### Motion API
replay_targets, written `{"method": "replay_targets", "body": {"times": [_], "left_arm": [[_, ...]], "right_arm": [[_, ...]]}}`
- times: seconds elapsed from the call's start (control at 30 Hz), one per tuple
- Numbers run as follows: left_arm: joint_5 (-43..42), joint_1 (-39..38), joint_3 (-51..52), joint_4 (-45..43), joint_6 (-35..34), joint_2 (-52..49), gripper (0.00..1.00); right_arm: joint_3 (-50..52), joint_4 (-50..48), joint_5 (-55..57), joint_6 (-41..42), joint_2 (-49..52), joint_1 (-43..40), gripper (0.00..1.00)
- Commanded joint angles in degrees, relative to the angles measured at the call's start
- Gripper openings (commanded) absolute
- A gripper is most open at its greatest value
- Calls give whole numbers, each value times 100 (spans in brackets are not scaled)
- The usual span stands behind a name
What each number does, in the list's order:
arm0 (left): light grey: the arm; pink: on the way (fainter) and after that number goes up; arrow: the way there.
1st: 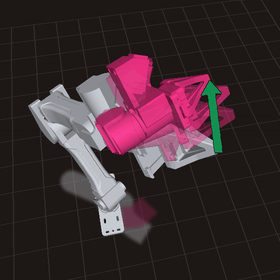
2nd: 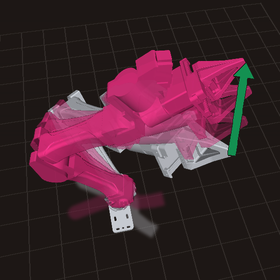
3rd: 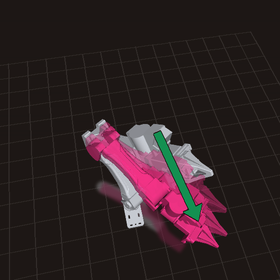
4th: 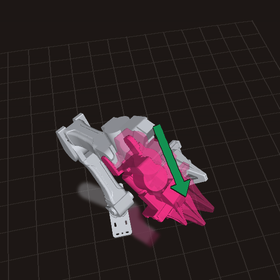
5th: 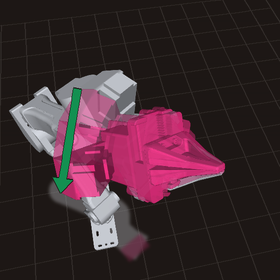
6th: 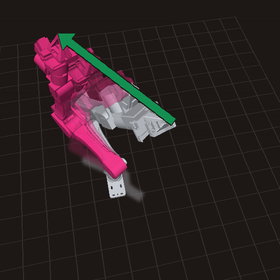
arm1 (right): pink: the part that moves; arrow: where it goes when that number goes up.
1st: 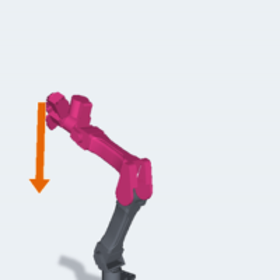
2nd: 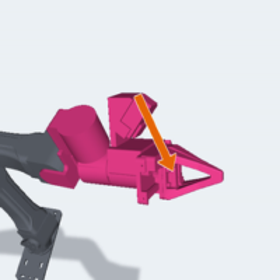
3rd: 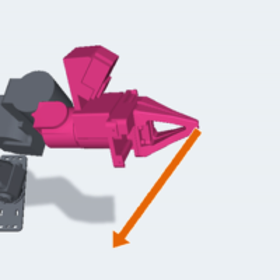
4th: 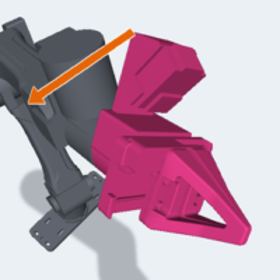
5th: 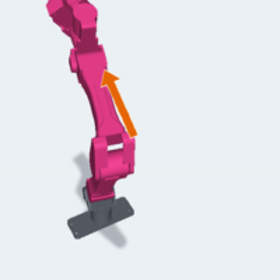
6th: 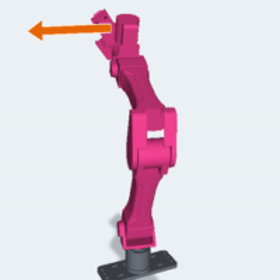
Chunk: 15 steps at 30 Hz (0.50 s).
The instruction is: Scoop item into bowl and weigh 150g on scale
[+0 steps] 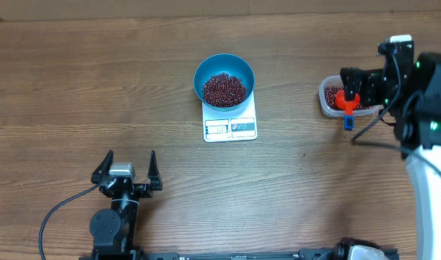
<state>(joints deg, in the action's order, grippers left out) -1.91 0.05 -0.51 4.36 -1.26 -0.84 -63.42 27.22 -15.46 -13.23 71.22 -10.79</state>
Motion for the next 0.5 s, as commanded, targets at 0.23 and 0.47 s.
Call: {"method": "replay_targets", "body": {"times": [0.23, 0.47], "left_arm": [[39, 35, 24, 11, 109, 59, 100], [39, 35, 24, 11, 109, 59, 100]], "right_arm": [[2693, -3082, -164, 874, -1856, -15, 100], [4406, -4728, -175, 894, -3171, -15, 100]]}}
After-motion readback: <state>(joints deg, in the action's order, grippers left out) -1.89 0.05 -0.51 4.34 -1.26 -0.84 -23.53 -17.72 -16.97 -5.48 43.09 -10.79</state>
